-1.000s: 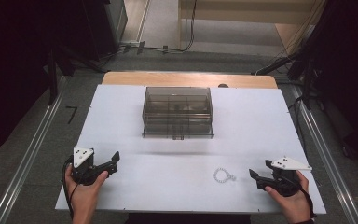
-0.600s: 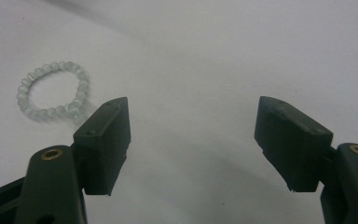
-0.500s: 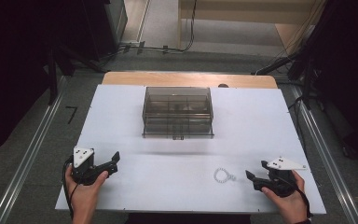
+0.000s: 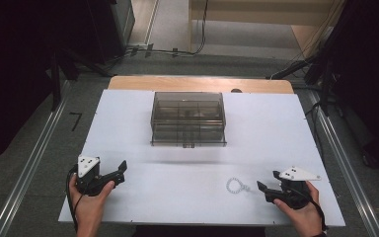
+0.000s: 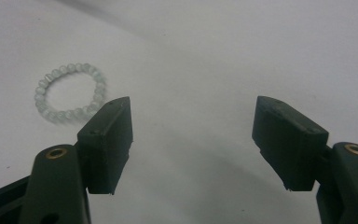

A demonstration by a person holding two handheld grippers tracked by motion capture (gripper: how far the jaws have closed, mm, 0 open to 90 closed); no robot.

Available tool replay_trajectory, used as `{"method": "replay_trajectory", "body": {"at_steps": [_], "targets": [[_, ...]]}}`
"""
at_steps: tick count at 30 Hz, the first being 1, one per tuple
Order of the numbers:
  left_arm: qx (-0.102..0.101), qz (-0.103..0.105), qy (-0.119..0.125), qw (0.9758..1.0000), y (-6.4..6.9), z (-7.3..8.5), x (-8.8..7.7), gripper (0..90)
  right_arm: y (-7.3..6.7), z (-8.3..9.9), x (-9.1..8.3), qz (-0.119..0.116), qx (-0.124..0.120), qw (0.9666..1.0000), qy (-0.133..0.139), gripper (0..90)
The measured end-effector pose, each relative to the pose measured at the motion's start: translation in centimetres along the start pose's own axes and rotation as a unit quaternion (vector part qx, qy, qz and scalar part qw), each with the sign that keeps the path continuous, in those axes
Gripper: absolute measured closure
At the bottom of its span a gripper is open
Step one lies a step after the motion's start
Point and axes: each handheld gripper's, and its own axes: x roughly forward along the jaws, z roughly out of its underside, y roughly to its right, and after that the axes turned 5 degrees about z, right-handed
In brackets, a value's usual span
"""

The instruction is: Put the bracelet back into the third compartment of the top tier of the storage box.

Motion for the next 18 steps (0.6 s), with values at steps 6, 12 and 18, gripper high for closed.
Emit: {"method": "replay_trajectory", "body": {"at_steps": [6,12,18], "targets": [[0.0,0.0,0.0,1.0,-0.01,0.0,0.01,5.6,-0.36,-0.08,0.08,-0.005,-0.006,1.0,0.0,27.9],[-0.001,0.0,-0.001,1.0,-0.02,0.0,0.0,5.6,-0.6,-0.13,0.19,-0.008,-0.005,0.9999,-0.005,29.5],[-0.001,0.0,0.0,1.0,-0.01,0.0,0.01,5.6,-0.78,-0.18,0.3,-0.012,-0.003,0.9999,-0.009,30.8]]}}
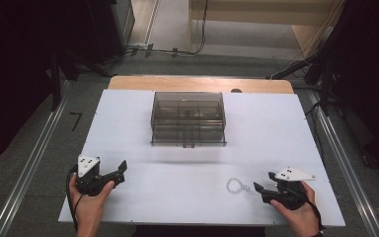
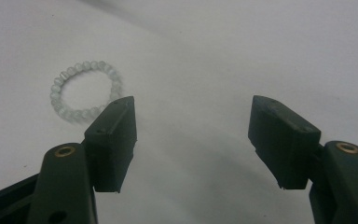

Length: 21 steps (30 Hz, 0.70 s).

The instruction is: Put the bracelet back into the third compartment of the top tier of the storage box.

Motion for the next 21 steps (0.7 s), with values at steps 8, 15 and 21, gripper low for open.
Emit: {"method": "replay_trajectory", "body": {"at_steps": [8,15,21], "targets": [[0.0,0.0,0.0,1.0,0.01,0.01,0.03,5.6,-0.2,-0.05,0.09,-0.008,-0.001,1.0,0.0,32.6],[0.0,0.0,0.0,1.0,0.01,0.0,0.01,5.6,-0.5,-0.1,0.25,-0.015,-0.004,0.9999,-0.004,35.3],[0.0,0.002,0.0,1.0,0.02,0.0,0.03,5.7,-0.63,-0.12,0.33,-0.018,-0.007,0.9998,-0.006,39.0]]}}
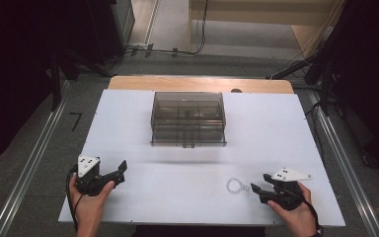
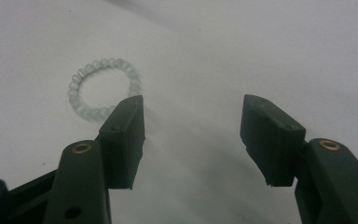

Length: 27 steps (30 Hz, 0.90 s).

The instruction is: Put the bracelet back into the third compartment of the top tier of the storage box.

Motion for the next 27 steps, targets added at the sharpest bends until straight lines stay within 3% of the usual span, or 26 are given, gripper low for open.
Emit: {"method": "replay_trajectory", "body": {"at_steps": [6,27], "targets": [[0.0,-0.001,0.0,1.0,0.0,0.0,0.01,5.7,-0.06,-0.01,0.06,-0.012,-0.005,0.9999,-0.001,49.2],[-0.001,-0.001,0.001,1.0,0.0,-0.02,-0.05,5.8,-0.68,-0.18,0.6,-0.037,-0.017,0.9991,-0.013,61.4]]}}
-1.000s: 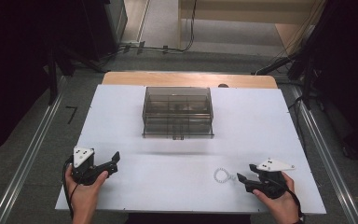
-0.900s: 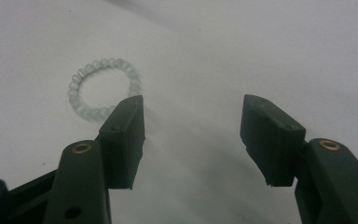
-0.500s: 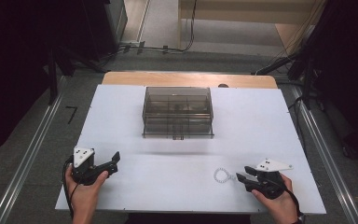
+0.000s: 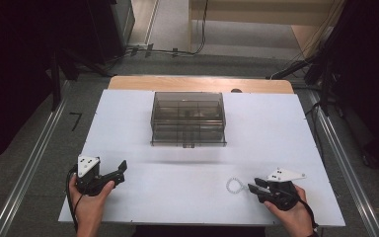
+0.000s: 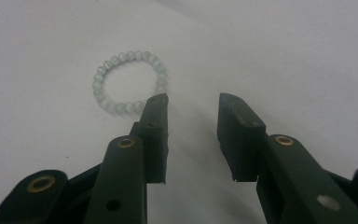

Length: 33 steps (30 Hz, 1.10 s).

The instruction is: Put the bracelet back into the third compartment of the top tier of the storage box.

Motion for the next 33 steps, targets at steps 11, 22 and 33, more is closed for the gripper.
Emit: {"method": "replay_trajectory", "body": {"at_steps": [11,22,33], "targets": [[0.0,0.001,0.0,1.0,0.01,0.01,0.03,5.8,-0.15,-0.04,-0.18,-0.008,0.002,1.0,0.003,63.1],[0.0,0.0,0.0,1.0,-0.01,0.0,0.0,5.8,-0.36,-0.1,-0.19,-0.022,-0.003,0.9998,0.004,64.2],[0.0,0.0,0.0,1.0,0.0,0.0,0.01,5.8,-0.52,-0.09,0.07,-0.029,-0.01,0.9995,-0.003,66.9]]}}
